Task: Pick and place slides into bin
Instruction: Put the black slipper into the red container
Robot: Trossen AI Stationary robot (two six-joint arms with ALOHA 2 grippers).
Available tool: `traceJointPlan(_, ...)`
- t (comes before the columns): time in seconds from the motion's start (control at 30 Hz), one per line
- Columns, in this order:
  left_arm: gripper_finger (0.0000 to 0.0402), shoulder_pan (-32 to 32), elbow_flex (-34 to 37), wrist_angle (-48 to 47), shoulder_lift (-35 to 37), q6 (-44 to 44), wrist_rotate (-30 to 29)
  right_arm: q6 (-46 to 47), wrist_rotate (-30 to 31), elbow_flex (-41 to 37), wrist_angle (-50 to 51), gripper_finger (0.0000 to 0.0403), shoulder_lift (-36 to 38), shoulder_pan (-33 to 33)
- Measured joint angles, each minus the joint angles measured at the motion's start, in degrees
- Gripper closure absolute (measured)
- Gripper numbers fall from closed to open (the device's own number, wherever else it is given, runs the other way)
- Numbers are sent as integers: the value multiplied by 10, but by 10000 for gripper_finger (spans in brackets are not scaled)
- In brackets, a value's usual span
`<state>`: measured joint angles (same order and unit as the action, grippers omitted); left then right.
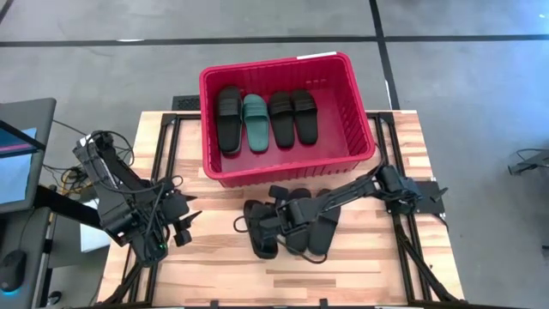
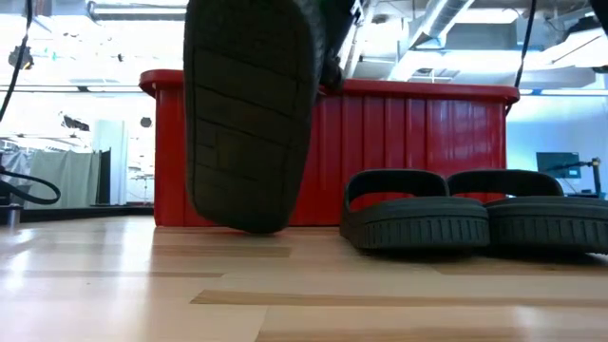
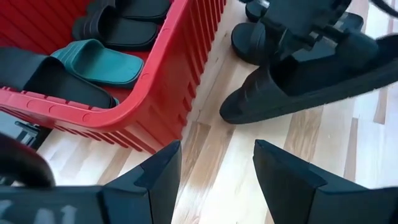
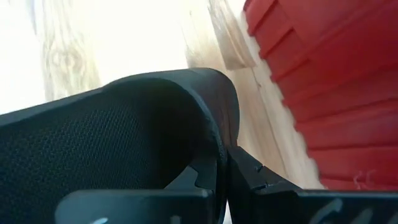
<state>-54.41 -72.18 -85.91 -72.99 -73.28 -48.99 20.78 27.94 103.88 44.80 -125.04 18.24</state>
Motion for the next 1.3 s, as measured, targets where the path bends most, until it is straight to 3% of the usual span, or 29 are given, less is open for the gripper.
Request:
traceJointPlan(0.27,212,0,0,-1,0,-9,-9,-17,-50,11,-9,358,-1,-8)
traceJointPlan(0.7,212,25,0,5,0,-51,-12,-83,-234,43,-18,258,6,-39)
traceJointPlan(0.93,212,57,0,121,-7,10,1,-143,-319,62,43,200,31,-53)
traceJointPlan(1.13,212,89,0,236,-66,126,17,-213,-330,63,58,179,105,-43)
traceJointPlan(1.3,212,118,1,254,-150,149,71,-261,-307,63,70,183,175,-35)
